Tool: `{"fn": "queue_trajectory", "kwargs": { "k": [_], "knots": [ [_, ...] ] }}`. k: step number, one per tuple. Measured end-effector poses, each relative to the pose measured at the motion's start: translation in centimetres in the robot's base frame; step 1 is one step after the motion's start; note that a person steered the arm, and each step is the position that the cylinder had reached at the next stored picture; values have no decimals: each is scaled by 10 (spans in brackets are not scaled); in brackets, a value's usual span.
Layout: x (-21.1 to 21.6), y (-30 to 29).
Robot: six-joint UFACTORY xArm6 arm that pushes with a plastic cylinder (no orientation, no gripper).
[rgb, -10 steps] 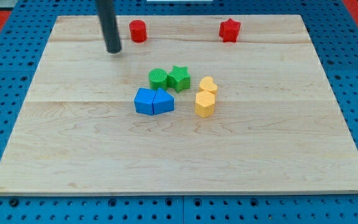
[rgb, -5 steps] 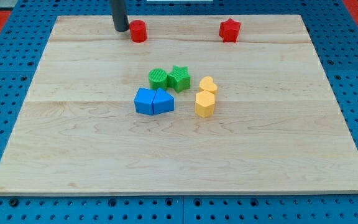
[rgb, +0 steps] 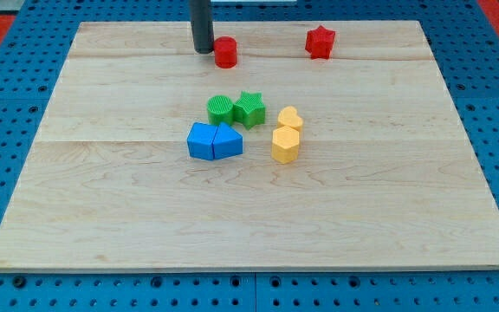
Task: Push the red circle closer to the red star
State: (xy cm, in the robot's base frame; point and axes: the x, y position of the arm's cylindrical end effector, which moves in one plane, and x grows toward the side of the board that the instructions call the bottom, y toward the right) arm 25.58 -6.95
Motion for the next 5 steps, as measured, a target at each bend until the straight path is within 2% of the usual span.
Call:
{"fn": "queue_trajectory", "kwargs": {
  "k": [2, 5],
  "knots": [
    [18, 19],
    [23, 96]
  ]
}}
